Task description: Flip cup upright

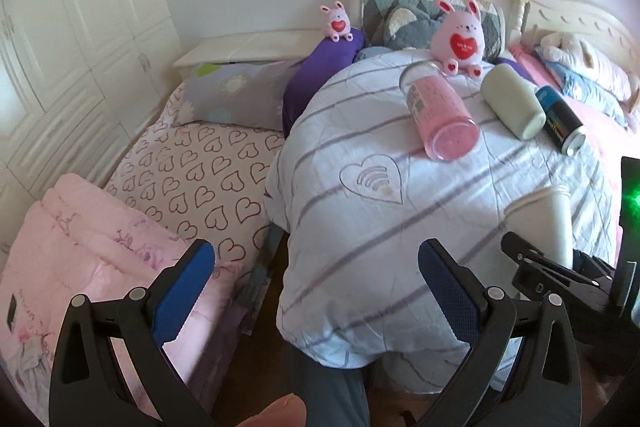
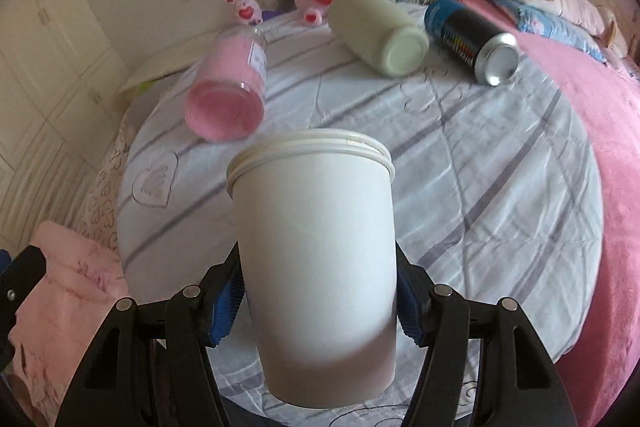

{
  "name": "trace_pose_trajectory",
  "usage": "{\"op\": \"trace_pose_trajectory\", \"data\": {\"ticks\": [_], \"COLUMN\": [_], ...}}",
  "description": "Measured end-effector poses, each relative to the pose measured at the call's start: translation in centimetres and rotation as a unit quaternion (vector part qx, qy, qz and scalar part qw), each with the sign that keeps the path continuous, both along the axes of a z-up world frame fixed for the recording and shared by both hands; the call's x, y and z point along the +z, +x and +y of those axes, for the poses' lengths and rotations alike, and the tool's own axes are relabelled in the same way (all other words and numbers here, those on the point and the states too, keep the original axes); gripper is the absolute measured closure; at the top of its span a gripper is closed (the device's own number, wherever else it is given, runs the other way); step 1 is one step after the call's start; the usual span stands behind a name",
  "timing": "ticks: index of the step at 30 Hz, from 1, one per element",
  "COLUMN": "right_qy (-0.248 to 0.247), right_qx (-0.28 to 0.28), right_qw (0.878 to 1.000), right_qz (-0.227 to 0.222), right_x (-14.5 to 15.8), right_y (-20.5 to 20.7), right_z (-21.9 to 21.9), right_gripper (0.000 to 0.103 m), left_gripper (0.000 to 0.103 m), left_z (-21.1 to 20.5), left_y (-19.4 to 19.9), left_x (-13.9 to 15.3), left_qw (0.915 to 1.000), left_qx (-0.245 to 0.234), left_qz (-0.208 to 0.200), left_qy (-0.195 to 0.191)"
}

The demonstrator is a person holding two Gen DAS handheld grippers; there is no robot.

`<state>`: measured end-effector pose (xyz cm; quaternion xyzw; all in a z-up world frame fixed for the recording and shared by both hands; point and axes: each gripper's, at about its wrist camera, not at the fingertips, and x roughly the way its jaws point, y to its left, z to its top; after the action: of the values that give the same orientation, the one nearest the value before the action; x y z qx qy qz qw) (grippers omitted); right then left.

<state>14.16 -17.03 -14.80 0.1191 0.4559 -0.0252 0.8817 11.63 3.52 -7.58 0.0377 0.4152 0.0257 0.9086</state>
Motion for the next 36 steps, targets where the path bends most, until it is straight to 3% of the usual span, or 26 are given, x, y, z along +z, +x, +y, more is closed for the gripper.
{"op": "trace_pose_trajectory", "data": {"ticks": [3,9,16,22,36], "right_qy": [0.010,0.017,0.013,-0.008,-0.020], "right_qx": [0.011,0.023,0.043,0.019,-0.015], "right_qw": [1.000,0.999,0.997,0.994,0.992], "right_qz": [-0.006,-0.013,-0.069,-0.110,-0.123], "right_x": [-0.1,0.9,5.4,8.1,8.7], "right_y": [-0.6,-2.3,-6.7,-11.0,-13.2], "right_z": [-0.4,-1.6,-3.8,-6.1,-8.6], "right_gripper": [0.019,0.019,0.019,0.019,0.019], "left_gripper": [0.000,0.000,0.000,0.000,0.000], "left_z": [-0.8,-2.8,-5.1,-6.7,-9.2], "left_y": [-0.7,-2.1,-3.9,-5.7,-7.8], "left_x": [0.2,1.0,2.0,3.2,4.1], "left_qw": [0.9999,0.9996,0.9994,0.9994,0.9984], "left_qx": [0.003,-0.005,-0.013,-0.017,-0.042], "left_qz": [0.000,-0.006,-0.009,-0.021,-0.027], "left_qy": [0.010,0.028,0.031,0.023,0.027]}}
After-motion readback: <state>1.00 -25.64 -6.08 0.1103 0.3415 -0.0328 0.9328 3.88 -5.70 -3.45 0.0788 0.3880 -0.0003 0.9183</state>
